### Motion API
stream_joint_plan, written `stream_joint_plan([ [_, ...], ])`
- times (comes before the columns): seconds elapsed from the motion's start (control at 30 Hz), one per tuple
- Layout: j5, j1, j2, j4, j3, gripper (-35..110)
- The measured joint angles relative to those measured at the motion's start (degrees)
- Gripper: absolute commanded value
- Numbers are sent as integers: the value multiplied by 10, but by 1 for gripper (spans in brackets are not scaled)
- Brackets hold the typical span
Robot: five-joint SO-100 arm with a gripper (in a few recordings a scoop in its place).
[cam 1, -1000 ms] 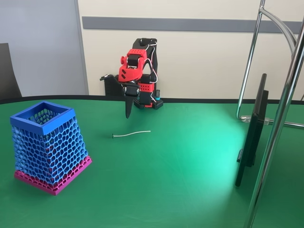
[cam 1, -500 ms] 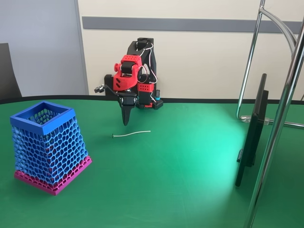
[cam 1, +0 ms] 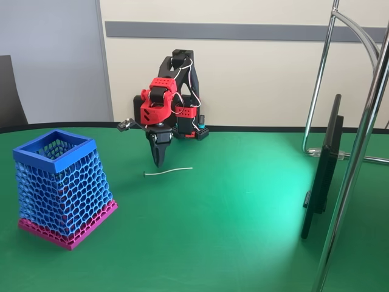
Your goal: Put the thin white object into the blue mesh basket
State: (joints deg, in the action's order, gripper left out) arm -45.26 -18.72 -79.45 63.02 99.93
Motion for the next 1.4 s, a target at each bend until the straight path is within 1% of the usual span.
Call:
stream_joint_plan([
  [0.33,-30,-16,21,0,-1,12],
  [0.63,-41,-32,72,0,-53,12],
  [1.4,-43,-47,122,0,-99,12],
])
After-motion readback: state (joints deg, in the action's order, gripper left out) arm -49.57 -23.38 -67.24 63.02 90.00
